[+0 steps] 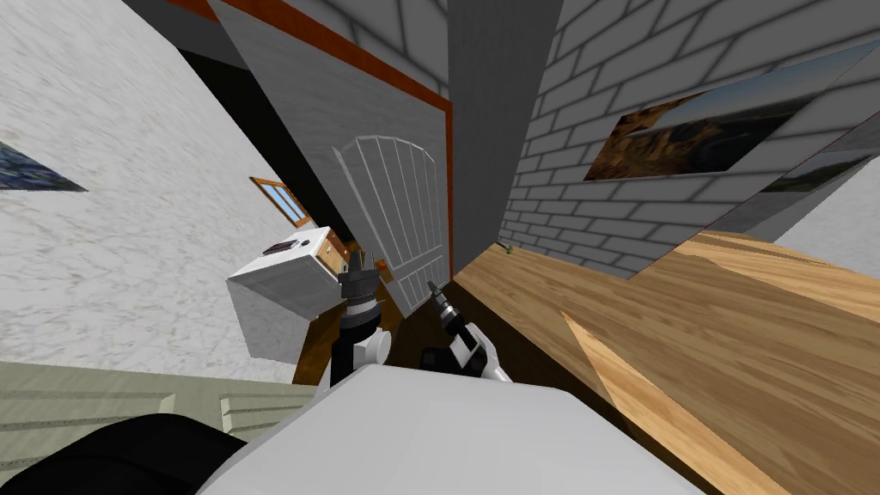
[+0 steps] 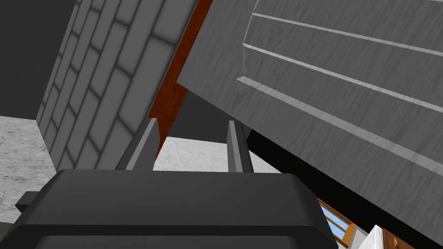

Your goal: Pull the door open

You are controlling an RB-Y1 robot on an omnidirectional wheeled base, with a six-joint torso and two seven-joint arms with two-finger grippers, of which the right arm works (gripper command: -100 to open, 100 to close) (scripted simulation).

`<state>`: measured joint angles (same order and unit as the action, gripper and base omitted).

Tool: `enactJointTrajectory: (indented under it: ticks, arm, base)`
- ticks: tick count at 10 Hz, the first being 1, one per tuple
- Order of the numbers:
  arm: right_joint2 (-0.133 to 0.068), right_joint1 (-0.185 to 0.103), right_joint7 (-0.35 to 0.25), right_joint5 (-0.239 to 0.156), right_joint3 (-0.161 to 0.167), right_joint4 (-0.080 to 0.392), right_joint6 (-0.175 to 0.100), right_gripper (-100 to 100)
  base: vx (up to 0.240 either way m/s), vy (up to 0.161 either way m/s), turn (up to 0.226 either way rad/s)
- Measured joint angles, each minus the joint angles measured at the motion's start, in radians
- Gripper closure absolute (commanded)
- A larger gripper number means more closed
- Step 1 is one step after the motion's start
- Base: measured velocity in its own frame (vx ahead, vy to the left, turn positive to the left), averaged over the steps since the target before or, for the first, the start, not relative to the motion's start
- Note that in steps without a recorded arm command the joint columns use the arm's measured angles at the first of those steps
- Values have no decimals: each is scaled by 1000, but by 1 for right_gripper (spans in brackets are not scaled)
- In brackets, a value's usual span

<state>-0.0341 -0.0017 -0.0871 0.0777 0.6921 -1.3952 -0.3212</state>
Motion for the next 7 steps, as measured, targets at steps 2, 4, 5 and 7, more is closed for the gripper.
enactJointTrajectory:
  ticks: [2, 4, 5, 7]
  arm:
    - [12, -26, -9, -1, 30, 46, -1, -100]
    - [24, -53, -19, -4, 60, 99, -7, -100]
    - [30, -60, -21, -3, 76, 111, -3, -100]
    - [33, -81, -34, -6, 105, 134, 8, -100]
  base:
    - [82, 121, -152]
    - [88, 169, -140]
    - [97, 217, -165]
    - [50, 80, 90]
